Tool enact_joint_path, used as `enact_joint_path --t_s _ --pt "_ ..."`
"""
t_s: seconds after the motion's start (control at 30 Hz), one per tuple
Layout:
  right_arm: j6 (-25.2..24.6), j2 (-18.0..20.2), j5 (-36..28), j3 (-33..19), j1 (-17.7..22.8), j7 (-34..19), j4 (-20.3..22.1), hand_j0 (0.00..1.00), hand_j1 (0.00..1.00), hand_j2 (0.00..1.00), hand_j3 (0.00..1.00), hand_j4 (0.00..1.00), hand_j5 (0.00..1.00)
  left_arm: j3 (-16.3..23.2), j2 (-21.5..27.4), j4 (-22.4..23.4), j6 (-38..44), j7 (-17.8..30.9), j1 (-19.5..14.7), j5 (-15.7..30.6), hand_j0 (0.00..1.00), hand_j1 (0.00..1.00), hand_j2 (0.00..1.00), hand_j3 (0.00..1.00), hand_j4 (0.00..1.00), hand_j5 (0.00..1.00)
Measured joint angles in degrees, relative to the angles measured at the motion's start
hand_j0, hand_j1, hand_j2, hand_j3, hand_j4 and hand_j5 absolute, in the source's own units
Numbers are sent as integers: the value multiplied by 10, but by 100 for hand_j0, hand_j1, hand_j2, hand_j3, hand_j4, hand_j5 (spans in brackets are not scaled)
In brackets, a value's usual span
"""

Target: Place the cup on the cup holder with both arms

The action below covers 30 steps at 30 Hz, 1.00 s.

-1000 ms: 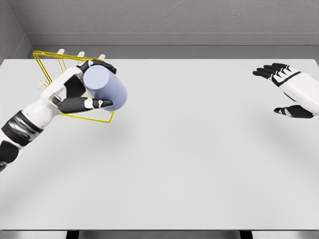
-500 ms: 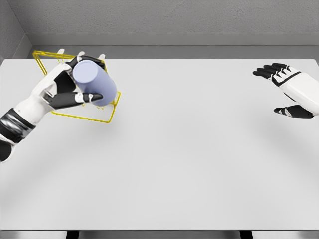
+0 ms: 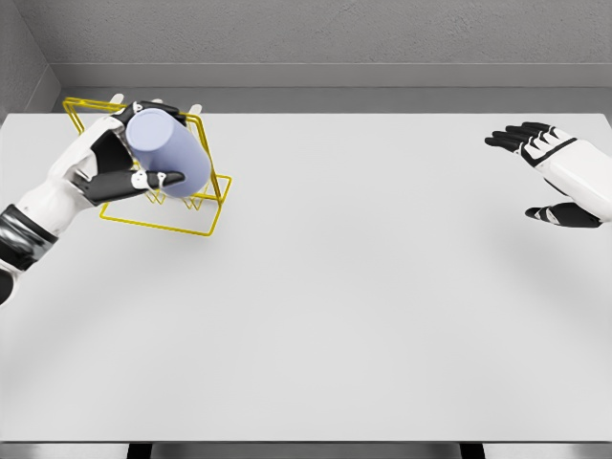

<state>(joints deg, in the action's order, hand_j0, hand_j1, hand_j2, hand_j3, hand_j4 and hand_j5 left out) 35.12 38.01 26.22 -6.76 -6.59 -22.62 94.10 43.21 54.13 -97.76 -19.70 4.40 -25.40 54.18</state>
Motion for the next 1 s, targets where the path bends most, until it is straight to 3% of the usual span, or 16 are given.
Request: enact_joint_path --t_s 0.73,0.8,0.87,1.0 --pt "0 0 0 0 0 0 -2 100 100 100 100 100 100 1 0 18 2 0 3 3 57 57 57 57 57 57" --pt "0 1 0 0 0 0 -2 100 100 100 100 100 100 1 0 19 2 0 3 3 62 62 62 62 62 62" --pt "0 1 0 0 1 0 -2 100 100 100 100 100 100 1 0 20 3 0 3 3 78 78 78 78 78 78" --pt "0 1 0 0 0 0 -3 100 100 100 100 100 100 2 0 20 6 0 2 1 93 93 93 93 93 93"
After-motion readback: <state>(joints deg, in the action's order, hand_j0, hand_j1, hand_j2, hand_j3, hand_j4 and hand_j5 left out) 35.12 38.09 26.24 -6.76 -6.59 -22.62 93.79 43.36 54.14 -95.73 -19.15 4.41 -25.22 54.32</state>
